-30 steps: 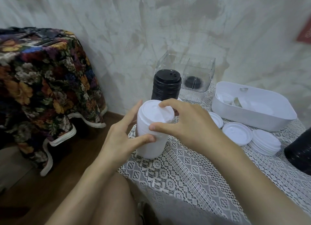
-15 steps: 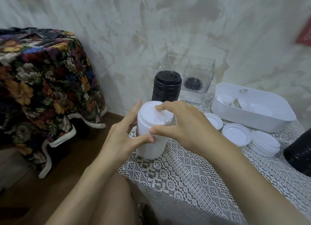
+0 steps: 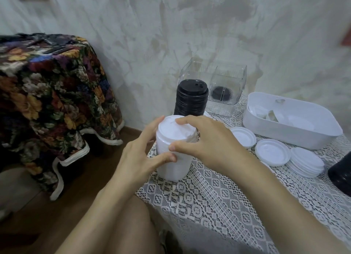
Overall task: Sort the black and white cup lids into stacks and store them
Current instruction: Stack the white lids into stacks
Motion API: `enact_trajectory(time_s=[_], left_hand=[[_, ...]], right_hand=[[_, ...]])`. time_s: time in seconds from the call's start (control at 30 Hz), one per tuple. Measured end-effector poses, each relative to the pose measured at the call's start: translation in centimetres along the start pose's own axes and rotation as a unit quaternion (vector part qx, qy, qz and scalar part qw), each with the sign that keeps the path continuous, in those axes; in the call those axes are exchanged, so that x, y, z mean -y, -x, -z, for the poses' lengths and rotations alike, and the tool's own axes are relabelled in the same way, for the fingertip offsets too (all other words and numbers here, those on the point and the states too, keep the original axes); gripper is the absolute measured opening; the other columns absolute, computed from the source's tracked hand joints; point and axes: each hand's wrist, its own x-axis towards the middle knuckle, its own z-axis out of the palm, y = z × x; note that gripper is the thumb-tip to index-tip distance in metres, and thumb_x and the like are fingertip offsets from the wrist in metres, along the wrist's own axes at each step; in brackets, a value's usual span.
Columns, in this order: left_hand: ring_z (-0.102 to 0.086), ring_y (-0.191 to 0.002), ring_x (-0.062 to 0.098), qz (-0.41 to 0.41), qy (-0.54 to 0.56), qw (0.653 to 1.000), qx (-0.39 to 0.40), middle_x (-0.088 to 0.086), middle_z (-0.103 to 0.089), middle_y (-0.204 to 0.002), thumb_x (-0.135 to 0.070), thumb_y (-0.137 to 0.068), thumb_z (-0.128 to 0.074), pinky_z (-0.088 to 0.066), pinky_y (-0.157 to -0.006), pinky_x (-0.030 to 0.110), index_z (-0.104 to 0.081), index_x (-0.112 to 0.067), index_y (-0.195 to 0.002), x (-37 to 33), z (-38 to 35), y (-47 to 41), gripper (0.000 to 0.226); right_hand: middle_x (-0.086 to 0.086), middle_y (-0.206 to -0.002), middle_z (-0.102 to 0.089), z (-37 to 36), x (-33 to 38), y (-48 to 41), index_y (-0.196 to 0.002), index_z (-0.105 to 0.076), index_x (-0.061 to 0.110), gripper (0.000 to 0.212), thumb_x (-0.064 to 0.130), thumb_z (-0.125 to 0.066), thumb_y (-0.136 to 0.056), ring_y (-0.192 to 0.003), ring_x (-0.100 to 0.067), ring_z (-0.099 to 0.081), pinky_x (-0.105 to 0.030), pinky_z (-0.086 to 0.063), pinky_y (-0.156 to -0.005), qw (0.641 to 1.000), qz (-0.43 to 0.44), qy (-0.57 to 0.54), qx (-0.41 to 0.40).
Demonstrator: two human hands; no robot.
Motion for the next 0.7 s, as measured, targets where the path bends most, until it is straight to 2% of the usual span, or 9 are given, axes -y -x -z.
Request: enact_trajectory(time_s=[0.13, 0.27, 0.43, 0.57, 0.63, 0.7], left_hand=[[-0.064, -0.124, 0.006, -0.001, 0.018, 1.000, -0.014, -0.020, -0.064, -0.137, -0.065, -0.066, -0.084, -0.054, -0.105, 0.046, -0.038, -0.064, -0.145, -0.7, 0.0, 0.1, 0.091], [-0.063, -0.124, 0.001, -0.011, 0.013, 1.000, -0.011, -0.028, -0.062, -0.135, -0.067, -0.065, -0.083, -0.053, -0.106, 0.043, -0.038, -0.065, -0.145, -1.2, 0.1, 0.1, 0.091], [-0.058, -0.123, -0.010, -0.025, -0.020, 0.999, -0.009, -0.041, -0.058, -0.131, -0.069, -0.065, -0.080, -0.050, -0.106, 0.031, -0.035, -0.069, -0.142, -1.3, 0.2, 0.0, 0.089], [-0.053, -0.128, -0.011, -0.024, -0.028, 0.999, -0.012, -0.032, -0.058, -0.138, -0.074, -0.072, -0.073, -0.047, -0.107, 0.028, -0.033, -0.056, -0.153, -1.4, 0.5, 0.3, 0.092], [-0.052, -0.131, -0.009, -0.027, -0.019, 0.999, -0.019, -0.027, -0.056, -0.144, -0.072, -0.081, -0.066, -0.047, -0.107, 0.028, -0.034, -0.050, -0.155, -1.5, 0.9, 0.6, 0.084], [-0.056, -0.127, -0.005, -0.035, -0.032, 0.997, -0.058, -0.021, -0.059, -0.142, -0.066, -0.087, -0.061, -0.050, -0.103, 0.030, -0.045, -0.047, -0.150, -1.9, 1.4, 1.2, 0.068]], right_hand=[[0.017, -0.149, -0.050, -0.3, -0.3, 0.3, -0.147, -0.050, 0.041, 0.072, 0.059, -0.075, -0.082, -0.134, -0.005, -0.046, -0.028, -0.037, -0.104, 0.998, 0.037, -0.026, -0.031], [0.022, -0.152, -0.048, -0.2, -1.0, 0.5, -0.151, -0.044, 0.042, 0.078, 0.058, -0.076, -0.082, -0.136, -0.003, -0.045, -0.035, -0.040, -0.112, 0.997, 0.042, -0.047, -0.033], [0.020, -0.146, -0.053, -0.6, -2.2, 0.9, -0.147, -0.051, 0.040, 0.072, 0.053, -0.080, -0.082, -0.133, -0.005, -0.051, -0.042, -0.046, -0.110, 0.994, 0.045, -0.086, -0.049], [0.018, -0.149, -0.051, -0.5, -2.5, 0.8, -0.149, -0.049, 0.039, 0.073, 0.053, -0.079, -0.084, -0.136, -0.005, -0.049, -0.041, -0.045, -0.112, 0.994, 0.051, -0.082, -0.047], [0.020, -0.150, -0.050, -0.4, -2.5, 0.9, -0.150, -0.046, 0.042, 0.075, 0.056, -0.078, -0.083, -0.136, -0.004, -0.049, -0.041, -0.045, -0.112, 0.995, 0.054, -0.078, -0.044], [0.022, -0.151, -0.049, -0.2, -2.7, 1.0, -0.150, -0.043, 0.045, 0.077, 0.060, -0.075, -0.082, -0.137, -0.004, -0.049, -0.042, -0.046, -0.111, 0.995, 0.058, -0.072, -0.041]])
